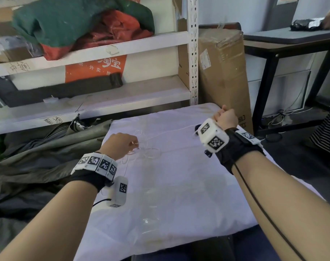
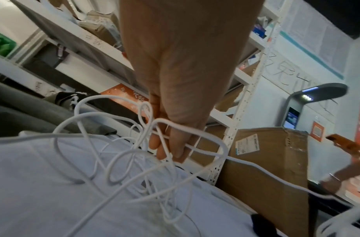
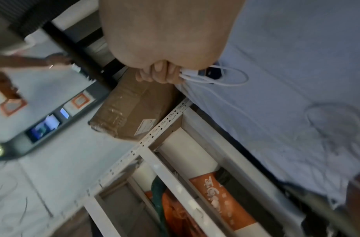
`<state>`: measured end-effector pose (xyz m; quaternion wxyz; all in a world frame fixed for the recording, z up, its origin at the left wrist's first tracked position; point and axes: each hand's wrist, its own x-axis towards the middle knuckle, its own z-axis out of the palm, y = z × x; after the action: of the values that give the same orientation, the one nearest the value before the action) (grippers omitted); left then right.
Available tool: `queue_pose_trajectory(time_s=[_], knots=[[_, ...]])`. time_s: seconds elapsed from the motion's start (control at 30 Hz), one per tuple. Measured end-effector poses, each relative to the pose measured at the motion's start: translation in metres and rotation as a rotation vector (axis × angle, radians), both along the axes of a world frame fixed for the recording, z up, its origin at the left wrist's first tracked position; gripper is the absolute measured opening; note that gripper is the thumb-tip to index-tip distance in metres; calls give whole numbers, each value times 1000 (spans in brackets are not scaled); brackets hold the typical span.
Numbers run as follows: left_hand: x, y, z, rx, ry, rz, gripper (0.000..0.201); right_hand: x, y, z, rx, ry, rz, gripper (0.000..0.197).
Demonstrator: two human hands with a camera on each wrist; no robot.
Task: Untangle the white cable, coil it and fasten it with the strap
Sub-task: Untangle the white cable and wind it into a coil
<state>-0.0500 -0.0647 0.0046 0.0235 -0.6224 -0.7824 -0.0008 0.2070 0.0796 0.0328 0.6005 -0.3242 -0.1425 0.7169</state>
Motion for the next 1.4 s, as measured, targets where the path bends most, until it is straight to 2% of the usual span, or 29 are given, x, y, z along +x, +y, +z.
queue_pose_trajectory(time_s=[0.07, 0.2, 0.33, 0.47, 0.53, 0.57, 0.7, 0.8, 0.83, 0.9, 0.97, 1.0, 1.07, 1.1, 1.2, 1.27, 1.33, 1.4], knots=[[7, 0, 4, -49, 108, -90, 25, -6, 1, -3, 33, -48, 1, 31], [23, 0, 17, -119, 272, -246, 28, -21, -11, -3, 212, -205, 195, 27], [41, 2, 25, -139, 288, -356, 25, -43, -27, -2, 429, -574, 435, 30], [51, 3, 23, -166, 265, -372, 24, -53, -40, -3, 387, -641, 554, 28], [51, 3, 20, -158, 167, -319, 25, -52, -40, -5, 340, -663, 624, 28], [50, 3, 19, -127, 52, -253, 27, -50, -40, -6, 333, -697, 666, 29], [22, 10, 11, 234, -651, 172, 30, -40, -40, -6, 313, -851, 853, 30], [11, 11, 13, 320, -1077, 356, 30, -36, -40, -6, 288, -933, 1044, 30], [14, 11, 15, 290, -1120, 382, 29, -35, -40, -6, 282, -938, 1092, 32], [20, 12, 19, 215, -1031, 368, 28, -35, -41, -5, 287, -956, 1150, 35], [30, 15, 21, 260, -879, 298, 31, -36, -43, -3, 295, -982, 1161, 36], [36, 14, 24, 308, -869, 258, 32, -37, -44, -3, 299, -993, 1156, 36], [51, 12, 32, 310, -994, 148, 35, -40, -45, -3, 315, -1023, 1136, 37], [58, 11, 37, 240, -1037, 80, 38, -41, -45, -2, 325, -1039, 1126, 36], [68, 10, 44, 45, -999, -41, 32, -42, -45, -2, 352, -1052, 1113, 35], [62, 12, 43, 100, -1060, -9, 24, -40, -43, -2, 360, -1020, 1135, 34], [51, 14, 39, 221, -1202, 74, 22, -37, -41, -2, 369, -950, 1208, 32], [43, 16, 33, 327, -1270, 133, 22, -34, -41, 0, 360, -795, 1307, 32]])
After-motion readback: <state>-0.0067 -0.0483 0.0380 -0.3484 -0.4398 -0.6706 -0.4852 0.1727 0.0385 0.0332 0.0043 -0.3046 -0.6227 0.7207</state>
